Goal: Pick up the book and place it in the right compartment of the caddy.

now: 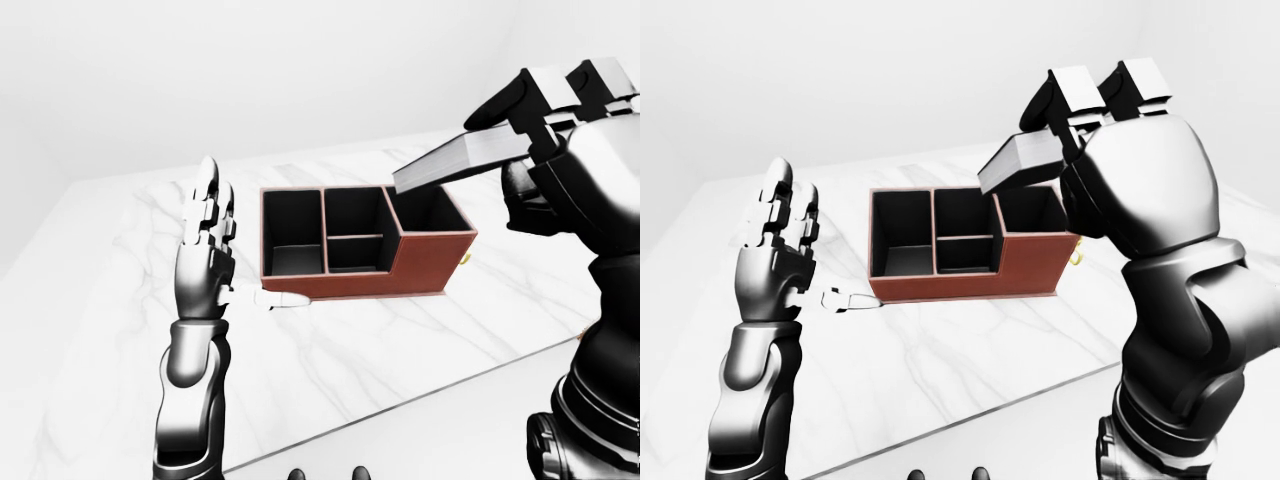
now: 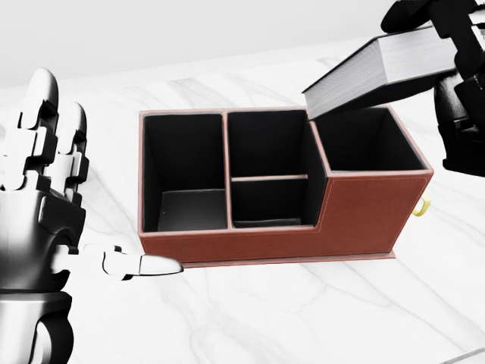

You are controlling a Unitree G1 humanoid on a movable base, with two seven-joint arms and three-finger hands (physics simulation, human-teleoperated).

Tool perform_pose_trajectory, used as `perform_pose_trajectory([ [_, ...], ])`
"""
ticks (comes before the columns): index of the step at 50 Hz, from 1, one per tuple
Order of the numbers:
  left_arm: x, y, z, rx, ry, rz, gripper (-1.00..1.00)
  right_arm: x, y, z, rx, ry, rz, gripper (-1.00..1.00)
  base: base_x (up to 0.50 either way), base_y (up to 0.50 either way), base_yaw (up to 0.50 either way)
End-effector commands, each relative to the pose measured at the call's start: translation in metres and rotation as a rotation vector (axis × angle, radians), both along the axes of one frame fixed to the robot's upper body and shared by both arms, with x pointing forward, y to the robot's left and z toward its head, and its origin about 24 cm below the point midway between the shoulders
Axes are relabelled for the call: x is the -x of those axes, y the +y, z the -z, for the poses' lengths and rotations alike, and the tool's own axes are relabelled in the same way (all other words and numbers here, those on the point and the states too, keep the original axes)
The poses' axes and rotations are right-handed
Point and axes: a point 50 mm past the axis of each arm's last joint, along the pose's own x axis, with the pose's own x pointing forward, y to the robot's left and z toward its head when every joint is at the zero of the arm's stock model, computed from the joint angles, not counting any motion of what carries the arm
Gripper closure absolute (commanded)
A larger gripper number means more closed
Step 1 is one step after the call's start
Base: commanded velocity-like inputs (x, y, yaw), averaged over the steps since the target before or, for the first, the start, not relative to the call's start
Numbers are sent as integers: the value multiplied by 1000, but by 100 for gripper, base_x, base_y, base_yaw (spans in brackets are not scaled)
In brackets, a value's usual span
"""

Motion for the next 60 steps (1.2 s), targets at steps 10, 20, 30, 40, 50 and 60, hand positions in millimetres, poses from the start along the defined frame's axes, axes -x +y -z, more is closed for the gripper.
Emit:
perform_pose_trajectory([
  [10,-1,-1,-2,-10,-6,0,-100,-84,-22,-13,-60,238,55,100,0,0,0],
  [20,-3,0,0,-13,3,-1,-100,-118,-28,-14,-59,349,67,100,0,0,0],
  [30,-6,-1,4,-15,21,-2,-100,-144,-27,-11,-4,444,65,100,0,0,0],
  [40,-7,-1,6,-19,34,-1,-100,-171,-33,-1,-11,586,114,100,0,0,0],
  [50,-8,0,11,-21,53,-4,-100,-190,-39,7,-18,700,185,100,0,0,0],
  [60,-9,0,15,-22,71,-4,-100,-200,-44,5,-23,684,249,100,0,0,0],
])
